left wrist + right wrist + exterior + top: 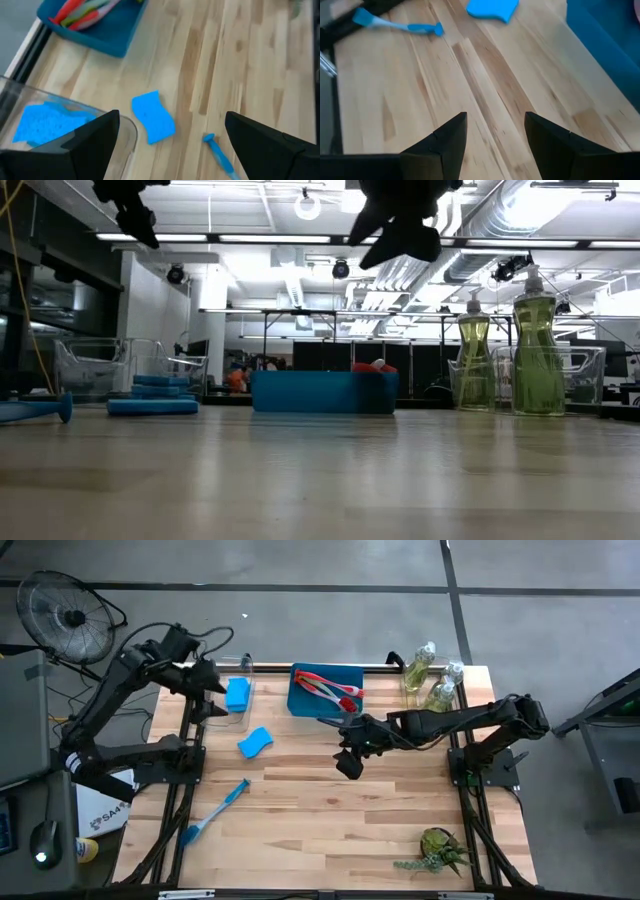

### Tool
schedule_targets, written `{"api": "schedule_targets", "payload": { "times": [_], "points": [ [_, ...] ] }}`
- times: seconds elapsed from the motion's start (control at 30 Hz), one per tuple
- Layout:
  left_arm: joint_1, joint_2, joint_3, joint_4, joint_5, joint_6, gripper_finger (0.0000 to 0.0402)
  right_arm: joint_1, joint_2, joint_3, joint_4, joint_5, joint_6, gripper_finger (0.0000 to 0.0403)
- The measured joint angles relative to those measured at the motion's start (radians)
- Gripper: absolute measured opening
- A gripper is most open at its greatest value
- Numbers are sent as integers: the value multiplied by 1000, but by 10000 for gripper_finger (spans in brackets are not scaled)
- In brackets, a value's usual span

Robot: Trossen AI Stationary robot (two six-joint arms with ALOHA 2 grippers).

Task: Pick & Place Kitchen Sink Supplies
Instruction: Put the blue sponge into the left transparent bin

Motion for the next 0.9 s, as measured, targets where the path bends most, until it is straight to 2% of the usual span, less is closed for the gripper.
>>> {"api": "schedule_targets", "payload": {
  "times": [0.23,0.47,0.73,0.83,0.9],
  "points": [
    [-250,-15,-29,27,-177,-198,358,7,0,0,-114,36,28,193],
    [-477,-15,-179,140,-340,-449,358,42,0,0,-170,96,68,193],
    [-661,-49,-395,240,-556,-994,358,93,0,0,-333,165,209,193],
    [-731,-75,-470,326,-609,-1144,358,119,0,0,-397,190,265,193],
    [-768,-85,-508,383,-643,-1183,358,137,0,0,-424,209,279,193]
  ]
}}
